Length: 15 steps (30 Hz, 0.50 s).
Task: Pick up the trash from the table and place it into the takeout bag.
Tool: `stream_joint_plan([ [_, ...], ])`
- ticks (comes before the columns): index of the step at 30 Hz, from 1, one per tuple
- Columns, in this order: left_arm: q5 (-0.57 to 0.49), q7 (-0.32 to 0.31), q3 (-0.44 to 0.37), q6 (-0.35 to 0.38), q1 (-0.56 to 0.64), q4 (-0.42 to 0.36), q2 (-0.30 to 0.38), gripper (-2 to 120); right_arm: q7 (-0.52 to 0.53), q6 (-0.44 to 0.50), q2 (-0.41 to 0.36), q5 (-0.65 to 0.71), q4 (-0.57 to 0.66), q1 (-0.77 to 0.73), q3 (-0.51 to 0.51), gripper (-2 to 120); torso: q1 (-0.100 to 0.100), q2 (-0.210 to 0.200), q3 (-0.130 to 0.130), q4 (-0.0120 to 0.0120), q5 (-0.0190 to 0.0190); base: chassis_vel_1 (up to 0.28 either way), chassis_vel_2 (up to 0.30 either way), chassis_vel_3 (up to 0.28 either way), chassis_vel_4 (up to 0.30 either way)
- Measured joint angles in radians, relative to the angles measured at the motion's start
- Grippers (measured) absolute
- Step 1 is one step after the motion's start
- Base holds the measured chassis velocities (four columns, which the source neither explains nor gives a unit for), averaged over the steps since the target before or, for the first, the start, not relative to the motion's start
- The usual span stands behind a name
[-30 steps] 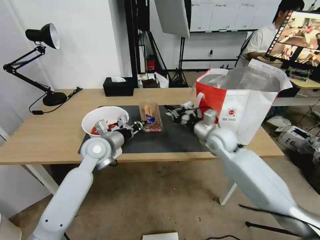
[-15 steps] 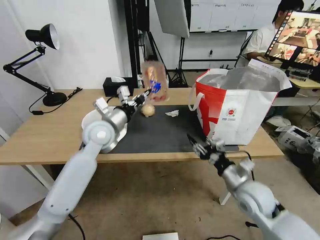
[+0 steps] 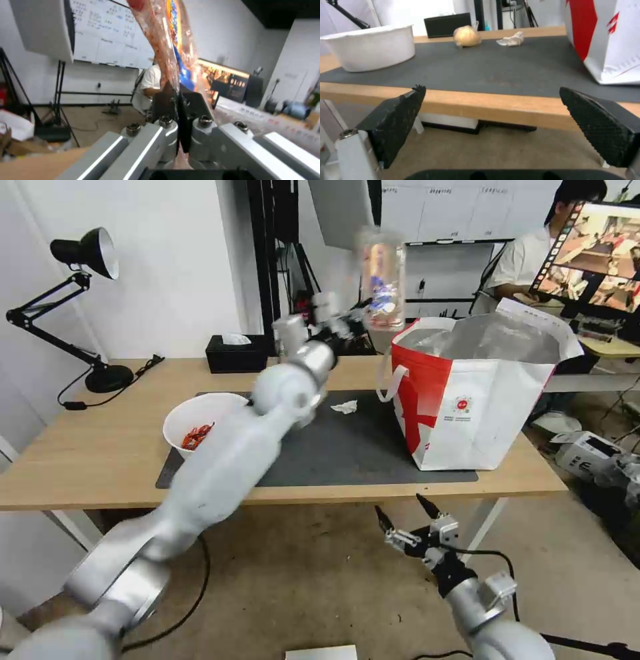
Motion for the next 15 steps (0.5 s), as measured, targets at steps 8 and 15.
stream_joint_plan([
  [8,0.268,0.098,0.093,-0.036,-0.068,0.159,-0.104,0,-0.004,0.001,0.018,-0.012,0.0,-0.006,-0.016,100,0.0,0.0,0.0,0.0,-0.0001,0.0,0.0,0.0,0.0],
  [15,0.365,0.164,0.132,-0.052,-0.064,0.184,-0.1,0,-0.006,0.0,0.012,-0.01,-0.002,-0.005,-0.016,100,0.0,0.0,0.0,0.0004,-0.0003,0.0,0.0,0.0,0.0],
])
